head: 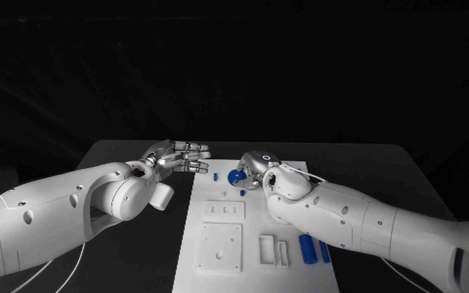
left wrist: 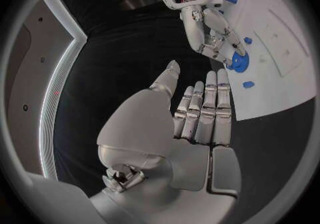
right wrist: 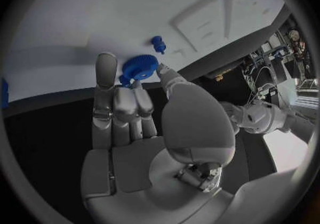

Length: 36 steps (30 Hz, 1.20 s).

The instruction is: Assemble the parts on the task board

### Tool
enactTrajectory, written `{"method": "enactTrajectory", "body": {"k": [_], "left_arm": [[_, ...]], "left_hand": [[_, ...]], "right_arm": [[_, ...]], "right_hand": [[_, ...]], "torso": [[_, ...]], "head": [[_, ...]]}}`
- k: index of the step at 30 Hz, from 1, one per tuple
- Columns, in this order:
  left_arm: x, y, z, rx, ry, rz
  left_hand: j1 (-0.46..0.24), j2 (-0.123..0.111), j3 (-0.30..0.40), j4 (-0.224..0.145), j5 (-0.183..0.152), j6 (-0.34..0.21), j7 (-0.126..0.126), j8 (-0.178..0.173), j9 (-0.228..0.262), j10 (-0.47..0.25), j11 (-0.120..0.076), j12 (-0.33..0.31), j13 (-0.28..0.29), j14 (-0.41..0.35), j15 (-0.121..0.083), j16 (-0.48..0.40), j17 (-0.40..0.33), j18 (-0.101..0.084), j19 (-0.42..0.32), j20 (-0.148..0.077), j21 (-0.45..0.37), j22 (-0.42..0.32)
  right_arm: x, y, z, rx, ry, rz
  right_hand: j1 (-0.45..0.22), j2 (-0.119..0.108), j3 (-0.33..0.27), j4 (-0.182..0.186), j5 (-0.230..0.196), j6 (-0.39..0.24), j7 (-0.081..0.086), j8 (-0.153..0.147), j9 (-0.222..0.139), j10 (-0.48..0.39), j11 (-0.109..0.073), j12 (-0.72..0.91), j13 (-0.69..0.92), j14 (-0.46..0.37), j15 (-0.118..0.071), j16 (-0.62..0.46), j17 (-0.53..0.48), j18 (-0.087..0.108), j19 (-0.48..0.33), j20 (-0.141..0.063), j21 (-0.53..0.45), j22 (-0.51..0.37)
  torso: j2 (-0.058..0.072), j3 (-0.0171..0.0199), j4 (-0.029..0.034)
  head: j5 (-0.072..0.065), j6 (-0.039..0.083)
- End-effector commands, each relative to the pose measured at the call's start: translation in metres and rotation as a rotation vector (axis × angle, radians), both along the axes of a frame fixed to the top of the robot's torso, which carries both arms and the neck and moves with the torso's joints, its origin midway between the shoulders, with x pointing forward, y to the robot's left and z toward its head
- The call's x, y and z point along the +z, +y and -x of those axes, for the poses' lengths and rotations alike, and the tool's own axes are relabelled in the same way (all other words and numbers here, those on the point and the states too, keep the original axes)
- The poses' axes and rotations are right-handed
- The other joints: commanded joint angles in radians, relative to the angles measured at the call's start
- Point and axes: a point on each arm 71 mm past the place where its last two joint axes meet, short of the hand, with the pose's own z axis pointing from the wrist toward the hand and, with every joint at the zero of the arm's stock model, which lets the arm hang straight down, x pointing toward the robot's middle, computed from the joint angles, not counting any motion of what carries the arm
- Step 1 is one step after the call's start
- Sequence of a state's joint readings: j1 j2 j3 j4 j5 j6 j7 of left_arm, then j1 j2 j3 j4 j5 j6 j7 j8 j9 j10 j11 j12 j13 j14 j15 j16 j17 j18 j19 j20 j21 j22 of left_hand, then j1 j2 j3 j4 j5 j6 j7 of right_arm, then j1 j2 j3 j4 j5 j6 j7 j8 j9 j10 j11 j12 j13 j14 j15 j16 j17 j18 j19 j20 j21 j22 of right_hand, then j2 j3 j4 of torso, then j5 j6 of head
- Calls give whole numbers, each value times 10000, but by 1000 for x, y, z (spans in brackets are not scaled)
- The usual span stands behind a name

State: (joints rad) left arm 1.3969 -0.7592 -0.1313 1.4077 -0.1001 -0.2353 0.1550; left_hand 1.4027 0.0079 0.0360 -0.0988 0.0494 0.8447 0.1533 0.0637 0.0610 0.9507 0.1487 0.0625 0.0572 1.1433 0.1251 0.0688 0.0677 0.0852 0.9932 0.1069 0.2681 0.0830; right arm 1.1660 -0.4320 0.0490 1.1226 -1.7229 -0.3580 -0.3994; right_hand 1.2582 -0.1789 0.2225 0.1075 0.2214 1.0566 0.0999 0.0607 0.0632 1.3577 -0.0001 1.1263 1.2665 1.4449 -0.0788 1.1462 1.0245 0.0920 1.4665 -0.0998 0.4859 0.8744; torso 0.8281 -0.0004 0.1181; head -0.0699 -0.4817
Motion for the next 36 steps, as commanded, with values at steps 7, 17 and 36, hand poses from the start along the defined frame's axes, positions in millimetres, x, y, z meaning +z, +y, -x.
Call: {"method": "enactTrajectory", "body": {"k": [7,17,36], "left_arm": [[1,-1,0,-125,-36,30],[0,1,-1,-26,-23,-9],[-5,13,-5,289,-18,-64]], "left_hand": [[-32,101,37,8,-12,-57,3,-58,-9,-38,9,-29,11,-64,30,-34,3,-22,-70,24,37,-6],[-75,36,118,-13,-12,-134,71,-60,-12,-117,88,-28,12,-96,53,-35,3,-6,-143,53,101,-4],[12,77,155,-78,-11,-10,70,-58,-9,-1,84,-28,11,-91,49,-33,4,1,-170,49,140,4]], "right_arm": [[-1,-8,1,-54,-207,-617],[7,-13,3,4,-804,-1952],[62,-100,5,2023,1413,-3524]], "right_hand": [[-8,-83,8,-234,385,-173,25,8,-10,-8,53,19,7,-10,8,-35,16,100,387,2,-20,-8],[15,-17,10,-366,385,-467,5,9,-13,-49,27,-36,-31,-19,-18,-98,-8,109,386,-16,-121,-89],[391,627,910,-2536,1142,320,29,14,10,-314,23,-261,-190,-57,49,-548,-379,39,270,43,-474,-98]], "torso": [[2,1,-13],[-6,24,-17],[-170,114,-280]], "head": [[-21,60],[-18,128],[-14,241]]}}
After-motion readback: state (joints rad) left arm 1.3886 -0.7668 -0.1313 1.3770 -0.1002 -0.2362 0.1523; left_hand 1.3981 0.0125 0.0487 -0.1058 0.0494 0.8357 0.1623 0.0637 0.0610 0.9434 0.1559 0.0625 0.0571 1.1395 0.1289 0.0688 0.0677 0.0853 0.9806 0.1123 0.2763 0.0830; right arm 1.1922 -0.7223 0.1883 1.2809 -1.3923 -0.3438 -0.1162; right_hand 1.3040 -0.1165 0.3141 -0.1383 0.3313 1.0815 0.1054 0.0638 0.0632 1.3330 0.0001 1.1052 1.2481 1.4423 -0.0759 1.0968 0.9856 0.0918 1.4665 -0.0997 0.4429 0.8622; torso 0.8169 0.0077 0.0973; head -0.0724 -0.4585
